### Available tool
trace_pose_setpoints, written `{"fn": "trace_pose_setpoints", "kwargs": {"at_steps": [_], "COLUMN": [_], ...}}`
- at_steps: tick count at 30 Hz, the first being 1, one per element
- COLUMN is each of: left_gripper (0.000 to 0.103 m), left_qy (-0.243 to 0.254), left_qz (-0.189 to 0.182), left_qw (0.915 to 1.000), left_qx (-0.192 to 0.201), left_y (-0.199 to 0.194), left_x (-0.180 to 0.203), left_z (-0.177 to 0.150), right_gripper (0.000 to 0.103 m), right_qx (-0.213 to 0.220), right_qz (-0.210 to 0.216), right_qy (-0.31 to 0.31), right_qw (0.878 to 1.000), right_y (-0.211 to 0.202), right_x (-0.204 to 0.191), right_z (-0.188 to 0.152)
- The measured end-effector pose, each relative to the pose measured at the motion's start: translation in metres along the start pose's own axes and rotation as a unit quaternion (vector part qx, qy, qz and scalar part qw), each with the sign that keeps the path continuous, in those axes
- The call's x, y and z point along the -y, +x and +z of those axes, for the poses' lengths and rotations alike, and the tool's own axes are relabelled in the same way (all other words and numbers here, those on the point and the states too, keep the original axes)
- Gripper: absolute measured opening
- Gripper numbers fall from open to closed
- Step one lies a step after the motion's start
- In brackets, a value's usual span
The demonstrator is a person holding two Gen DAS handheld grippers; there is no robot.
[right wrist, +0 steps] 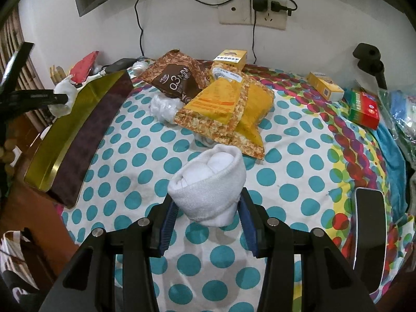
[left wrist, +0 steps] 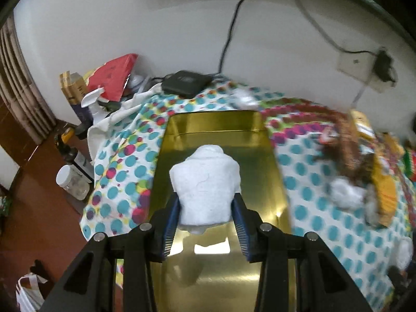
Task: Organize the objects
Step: 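Carry the white towel into the gold tray and open the left tool while the right tool holds its roll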
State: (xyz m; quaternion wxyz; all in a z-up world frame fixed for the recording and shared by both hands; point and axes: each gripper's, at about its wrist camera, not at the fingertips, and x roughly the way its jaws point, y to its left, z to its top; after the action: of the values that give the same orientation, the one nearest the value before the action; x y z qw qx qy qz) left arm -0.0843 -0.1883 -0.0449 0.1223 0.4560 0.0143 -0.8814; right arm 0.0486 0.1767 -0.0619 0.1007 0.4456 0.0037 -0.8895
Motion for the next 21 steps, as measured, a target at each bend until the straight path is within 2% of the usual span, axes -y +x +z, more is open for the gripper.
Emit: {"fn": "trace_pose_setpoints", "kwargs": {"at_steps": [9,16,21], "left_gripper": [0.041,0.042,0.043], "left_qy": [-0.021,-0.010,-0.017], "left_qz": [-0.004,-0.007,-0.022], "left_qw": [0.9971,0.9968,0.9965], "left_qx": [-0.074,-0.080,-0.078], "left_y": [0.077,0.093,0.093], "left_x": [-0.027,-0.023,-0.024], "left_z": [0.026,0.030,0.034], "right_gripper": [0.043,0.043,0.043], "right_qx": [-0.011,-0.015,-0.015], "right_qz": [-0.025,-0.037,-0.038], "right_qy": [-0.001,-0.005,-0.006], "right_qw": [1.000,0.999,0.999], "right_y": [0.003,0.003,0.003], "right_x": [-0.005,-0.008,-0.010], "right_z": [0.007,0.011,0.011]}}
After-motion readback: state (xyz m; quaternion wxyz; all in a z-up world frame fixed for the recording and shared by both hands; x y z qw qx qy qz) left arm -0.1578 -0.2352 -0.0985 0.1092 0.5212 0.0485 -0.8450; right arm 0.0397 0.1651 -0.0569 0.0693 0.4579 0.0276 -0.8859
